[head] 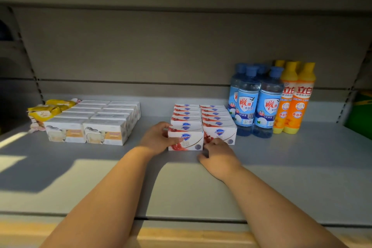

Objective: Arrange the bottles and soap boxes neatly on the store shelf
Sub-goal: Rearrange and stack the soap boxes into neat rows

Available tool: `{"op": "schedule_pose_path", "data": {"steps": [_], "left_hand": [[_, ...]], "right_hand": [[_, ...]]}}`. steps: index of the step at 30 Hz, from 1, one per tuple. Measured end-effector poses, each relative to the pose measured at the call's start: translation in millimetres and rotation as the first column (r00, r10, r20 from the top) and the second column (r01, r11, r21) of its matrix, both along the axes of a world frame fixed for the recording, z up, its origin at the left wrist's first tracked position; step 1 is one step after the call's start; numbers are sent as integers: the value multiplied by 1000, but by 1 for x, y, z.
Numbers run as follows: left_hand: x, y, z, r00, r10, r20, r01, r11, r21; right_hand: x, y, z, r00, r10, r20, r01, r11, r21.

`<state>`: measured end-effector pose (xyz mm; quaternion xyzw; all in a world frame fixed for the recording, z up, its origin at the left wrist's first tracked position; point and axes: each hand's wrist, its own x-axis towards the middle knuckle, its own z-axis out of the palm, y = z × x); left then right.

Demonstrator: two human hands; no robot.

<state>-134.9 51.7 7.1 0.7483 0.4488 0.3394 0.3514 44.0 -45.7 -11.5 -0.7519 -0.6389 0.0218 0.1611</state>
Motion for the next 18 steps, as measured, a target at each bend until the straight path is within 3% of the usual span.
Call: {"op": "schedule_pose_path", "data": {"steps": [7, 18], "left_hand": [[8, 12, -10, 995, 88, 54, -92, 994, 64], [31, 12, -18, 992, 120, -43, -109, 973, 202]], "right_hand": [[1, 2, -2, 1000, 21, 15, -21, 1000, 18], [-1, 4, -2, 999, 35, 34, -37, 998, 41]]}}
